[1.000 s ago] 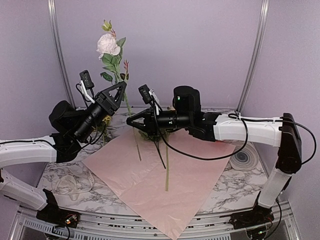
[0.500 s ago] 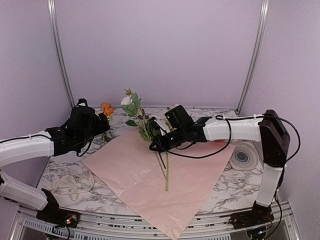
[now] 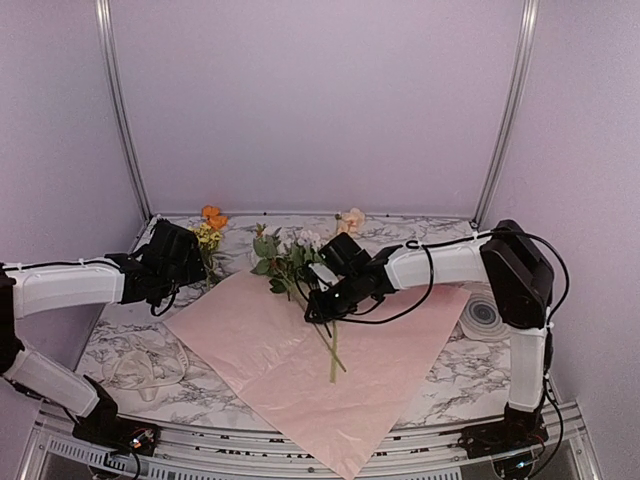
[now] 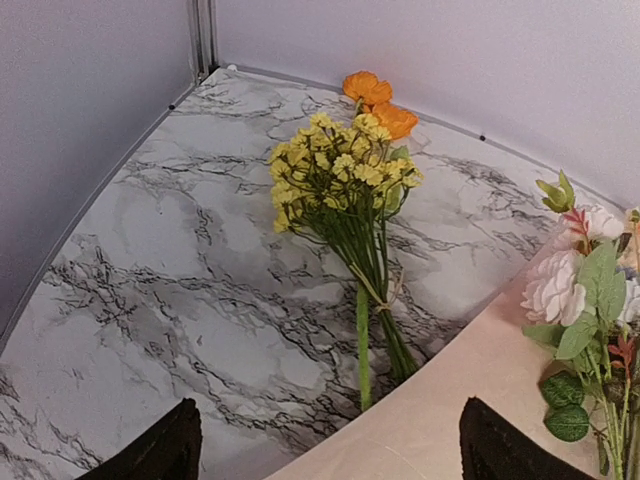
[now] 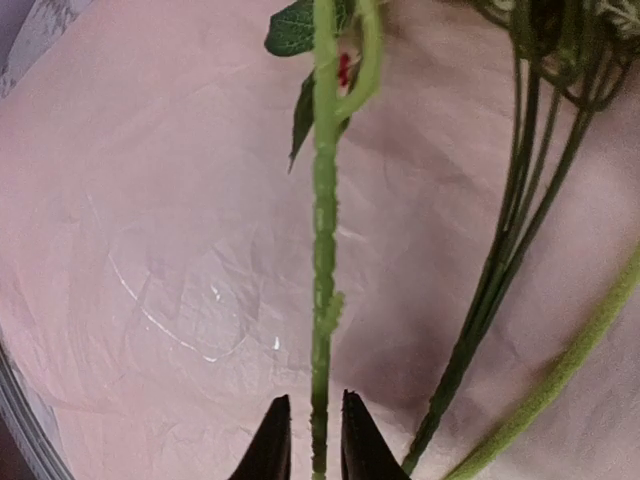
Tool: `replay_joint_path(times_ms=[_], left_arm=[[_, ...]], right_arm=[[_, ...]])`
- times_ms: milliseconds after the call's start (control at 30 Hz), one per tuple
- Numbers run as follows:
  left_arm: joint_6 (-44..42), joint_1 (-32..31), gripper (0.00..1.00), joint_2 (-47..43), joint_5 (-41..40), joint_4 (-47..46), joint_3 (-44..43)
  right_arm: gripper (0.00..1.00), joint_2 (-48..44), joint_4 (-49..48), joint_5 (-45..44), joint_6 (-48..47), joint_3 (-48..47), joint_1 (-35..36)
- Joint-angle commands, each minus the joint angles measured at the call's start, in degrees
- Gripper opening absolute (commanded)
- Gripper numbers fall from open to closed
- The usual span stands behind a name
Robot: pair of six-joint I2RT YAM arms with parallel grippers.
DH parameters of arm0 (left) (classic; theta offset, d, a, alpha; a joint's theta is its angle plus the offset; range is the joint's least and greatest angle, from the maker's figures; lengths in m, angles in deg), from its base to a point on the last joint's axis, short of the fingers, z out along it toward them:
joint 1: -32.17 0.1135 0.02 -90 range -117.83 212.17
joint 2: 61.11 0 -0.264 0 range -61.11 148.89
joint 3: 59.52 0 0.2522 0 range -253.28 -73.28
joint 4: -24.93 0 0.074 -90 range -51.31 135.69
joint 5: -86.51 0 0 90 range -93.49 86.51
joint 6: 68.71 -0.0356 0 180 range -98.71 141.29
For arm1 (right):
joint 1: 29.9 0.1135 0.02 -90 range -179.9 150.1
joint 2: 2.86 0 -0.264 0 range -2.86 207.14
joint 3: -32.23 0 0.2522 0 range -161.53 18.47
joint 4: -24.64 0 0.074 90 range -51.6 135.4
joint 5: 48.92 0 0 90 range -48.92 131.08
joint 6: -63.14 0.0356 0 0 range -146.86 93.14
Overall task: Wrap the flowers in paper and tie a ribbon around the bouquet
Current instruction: Place the fake flower on the flattened wrapping paper, then pick up the fake flower from the corner of the board.
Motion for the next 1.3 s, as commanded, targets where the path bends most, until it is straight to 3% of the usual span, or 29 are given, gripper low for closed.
replay_joint_path(times_ms=[0, 67, 233, 533, 667, 900, 933, 967, 1000, 1133, 1267], left_arm=[[-2.5, 4.6, 0.83, 6.9, 4.8, 3.0, -3.3], [-3.2, 7.0, 0.76, 10.8, 8.6, 2.9, -5.6], [-5.3, 12.0, 0.49, 20.9, 18.2, 2.6, -12.6], [-7.4, 13.9, 0.39, 35.0, 27.3, 3.6, -23.0], [-6.9, 13.9, 0.22, 37.2, 24.5, 5.7, -23.5], [-6.3, 13.9, 0.21, 36.7, 23.5, 5.8, -21.0], [-6.6, 13.9, 0.19, 37.0, 23.2, 6.0, -21.1], [-6.9, 13.9, 0.10, 37.2, 23.0, 6.3, -21.2], [-6.9, 14.0, 0.00, 37.2, 22.4, 6.8, -21.3], [-7.3, 14.9, 0.00, 30.7, 12.2, 7.6, -19.4], [-13.6, 14.3, 0.00, 20.9, -9.7, 12.7, -21.6]], right_arm=[[0.26, -2.4, 0.9, -3.2, 0.0, -2.6, 0.2], [0.31, -4.1, 1.4, -4.6, -0.3, -2.4, 0.2], [0.32, -8.3, 0.8, -6.0, -0.9, -0.7, 0.2], [0.33, -9.0, 1.2, -7.0, -2.7, -0.6, 0.2], [0.33, -9.0, 1.1, -6.0, -3.0, -0.4, 0.2], [0.32, -9.2, -0.3, -4.0, -3.1, -0.2, -2.1], [0.32, -9.2, -0.4, -4.0, -3.1, -0.2, -2.1], [0.32, -9.2, -0.4, -3.9, -3.0, -0.3, -2.1], [0.32, -9.4, -0.5, -3.9, -3.1, -0.3, -2.2], [0.32, -10.4, -0.4, -3.8, -3.3, 0.0, -2.2], [0.32, -11.6, -1.1, -4.0, -3.4, 1.2, -2.2]])
